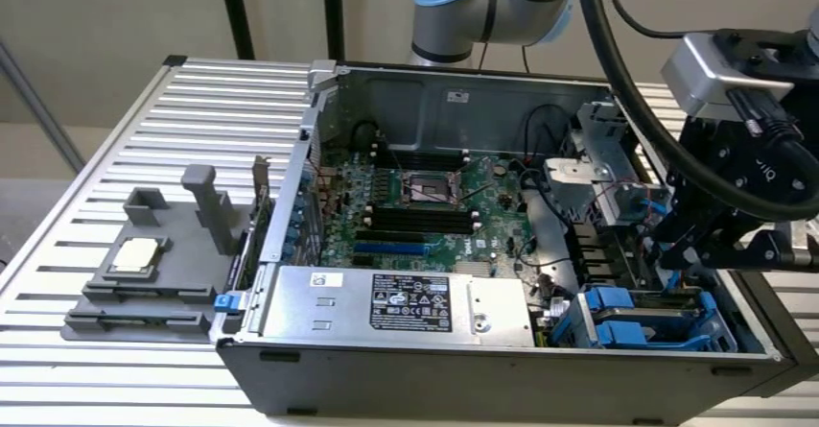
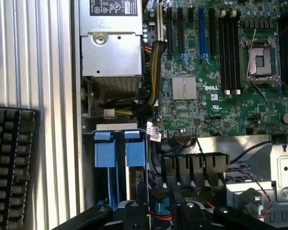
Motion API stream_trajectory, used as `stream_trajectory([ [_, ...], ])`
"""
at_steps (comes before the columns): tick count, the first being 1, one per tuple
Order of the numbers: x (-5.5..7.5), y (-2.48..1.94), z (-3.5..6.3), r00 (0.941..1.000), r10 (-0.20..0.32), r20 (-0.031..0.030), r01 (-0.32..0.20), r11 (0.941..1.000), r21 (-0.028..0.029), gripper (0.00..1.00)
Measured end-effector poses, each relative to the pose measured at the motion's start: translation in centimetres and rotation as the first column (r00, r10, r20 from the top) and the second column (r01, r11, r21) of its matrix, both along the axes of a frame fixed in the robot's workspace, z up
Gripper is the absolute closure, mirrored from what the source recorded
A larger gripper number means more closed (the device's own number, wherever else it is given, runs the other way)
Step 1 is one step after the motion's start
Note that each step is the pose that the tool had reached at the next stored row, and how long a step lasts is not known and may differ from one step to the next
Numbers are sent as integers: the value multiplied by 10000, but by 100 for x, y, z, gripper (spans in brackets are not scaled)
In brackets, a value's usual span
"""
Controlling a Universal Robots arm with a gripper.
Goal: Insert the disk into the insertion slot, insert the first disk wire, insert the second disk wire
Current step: 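Insert the second disk wire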
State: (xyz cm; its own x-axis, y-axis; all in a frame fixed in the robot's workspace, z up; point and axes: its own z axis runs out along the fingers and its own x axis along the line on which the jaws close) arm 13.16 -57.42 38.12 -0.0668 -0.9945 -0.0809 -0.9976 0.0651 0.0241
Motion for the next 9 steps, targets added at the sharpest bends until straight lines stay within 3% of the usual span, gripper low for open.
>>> stream_trajectory([
  [4,2,21,-27,10000,1,0,-1,9999,-103,67],
  [9,3,80,-47,10000,1,0,-1,9997,-263,67],
])
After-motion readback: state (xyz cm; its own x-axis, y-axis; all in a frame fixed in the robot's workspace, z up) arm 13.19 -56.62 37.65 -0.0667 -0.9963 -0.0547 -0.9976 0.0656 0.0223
